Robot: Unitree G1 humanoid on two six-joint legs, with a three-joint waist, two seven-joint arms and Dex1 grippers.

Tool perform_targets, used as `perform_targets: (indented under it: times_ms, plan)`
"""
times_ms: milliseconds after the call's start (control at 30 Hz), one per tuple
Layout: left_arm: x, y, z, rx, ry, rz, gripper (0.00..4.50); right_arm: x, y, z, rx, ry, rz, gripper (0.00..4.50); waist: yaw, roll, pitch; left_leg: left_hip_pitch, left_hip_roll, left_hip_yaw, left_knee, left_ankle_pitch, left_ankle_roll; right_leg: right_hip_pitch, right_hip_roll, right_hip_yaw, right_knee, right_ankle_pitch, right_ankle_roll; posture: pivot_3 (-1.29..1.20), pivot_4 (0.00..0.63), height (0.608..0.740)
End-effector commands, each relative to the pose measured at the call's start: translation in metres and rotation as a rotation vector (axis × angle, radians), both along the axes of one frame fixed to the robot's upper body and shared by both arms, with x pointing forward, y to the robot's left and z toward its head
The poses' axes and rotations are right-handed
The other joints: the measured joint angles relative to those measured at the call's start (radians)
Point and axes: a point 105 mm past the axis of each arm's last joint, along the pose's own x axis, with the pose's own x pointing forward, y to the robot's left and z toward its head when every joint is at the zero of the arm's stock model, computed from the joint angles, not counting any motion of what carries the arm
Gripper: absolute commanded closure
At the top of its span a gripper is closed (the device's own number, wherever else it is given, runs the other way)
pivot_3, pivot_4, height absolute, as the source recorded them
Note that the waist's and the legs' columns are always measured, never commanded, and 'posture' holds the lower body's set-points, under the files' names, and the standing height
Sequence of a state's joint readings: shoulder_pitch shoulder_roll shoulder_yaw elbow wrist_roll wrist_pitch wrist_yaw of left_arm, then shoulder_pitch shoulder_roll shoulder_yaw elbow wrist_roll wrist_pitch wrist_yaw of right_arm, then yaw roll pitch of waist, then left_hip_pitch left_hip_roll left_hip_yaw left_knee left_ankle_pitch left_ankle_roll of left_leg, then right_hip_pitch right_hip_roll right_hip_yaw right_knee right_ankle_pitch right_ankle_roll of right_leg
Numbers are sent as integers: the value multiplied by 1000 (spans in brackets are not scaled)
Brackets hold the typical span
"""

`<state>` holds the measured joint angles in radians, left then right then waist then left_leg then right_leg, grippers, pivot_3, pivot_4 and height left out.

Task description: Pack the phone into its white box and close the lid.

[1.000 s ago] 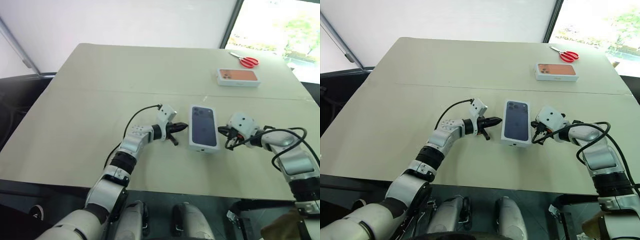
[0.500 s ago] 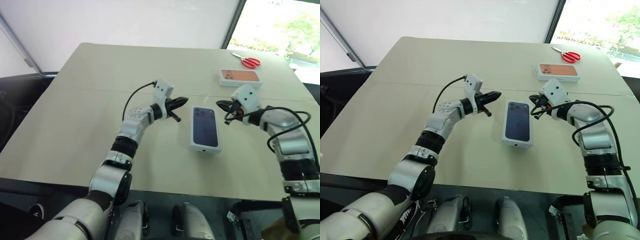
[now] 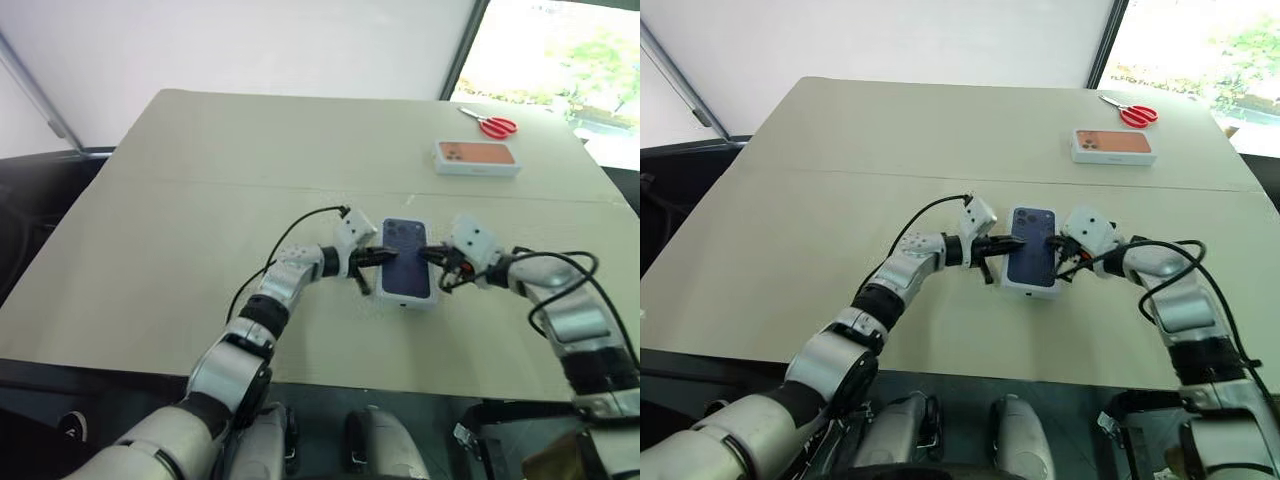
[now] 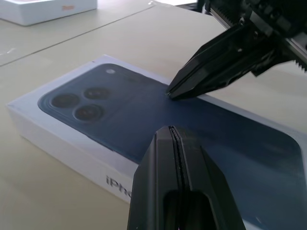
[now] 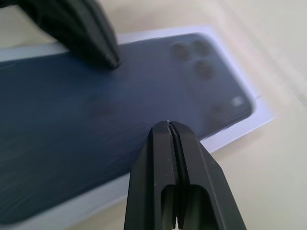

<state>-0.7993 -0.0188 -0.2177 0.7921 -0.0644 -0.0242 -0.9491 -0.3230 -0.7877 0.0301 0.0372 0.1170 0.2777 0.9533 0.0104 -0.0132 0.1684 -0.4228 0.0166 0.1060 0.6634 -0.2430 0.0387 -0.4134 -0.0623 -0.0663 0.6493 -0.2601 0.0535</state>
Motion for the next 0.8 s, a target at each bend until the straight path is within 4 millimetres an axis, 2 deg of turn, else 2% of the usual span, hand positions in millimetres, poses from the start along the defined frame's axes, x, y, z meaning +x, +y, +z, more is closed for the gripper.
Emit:
perform_targets:
  times_ms: [33,233,333,433,567,667,800]
  plan:
    - [-13,7,-10,25,8,-54,4500,-20,8,-1,21,84,92,4445,-1,0,0,2,0,0,0,0,0,2,0,0,0,0,0,0,150,740]
    - [-17,18,-6,-15,53,-56,4500,-17,6,2,29,74,67,4445,-2,0,0,3,0,-1,-1,-1,0,2,-1,0,-1,-1,-3,0,150,740]
    - [-9,21,2,-62,127,-8,4500,-13,11,5,86,80,61,4445,-1,0,0,3,0,-1,-1,-1,0,2,-2,0,-1,-1,-3,0,150,740]
    - [-3,30,16,-95,108,19,3654,-8,10,18,165,61,38,3607,-1,0,0,1,0,-1,-1,0,0,1,-2,0,-1,-1,-2,0,150,740]
    - [11,62,43,-139,24,119,1623,3,-1,41,222,-33,-11,1512,-2,0,0,-5,0,-1,-1,0,0,-6,-2,0,0,0,0,0,150,740]
    - [16,105,55,-112,-23,190,72,3,-8,57,257,-60,-7,7,-6,0,0,-5,0,-1,-1,0,-1,-6,-2,0,1,0,0,0,150,740]
    - [4,166,60,-45,-55,236,24,-1,-22,65,249,-53,-6,0,-20,1,0,-5,0,-1,-2,0,-1,-6,-2,0,1,0,-1,0,150,740]
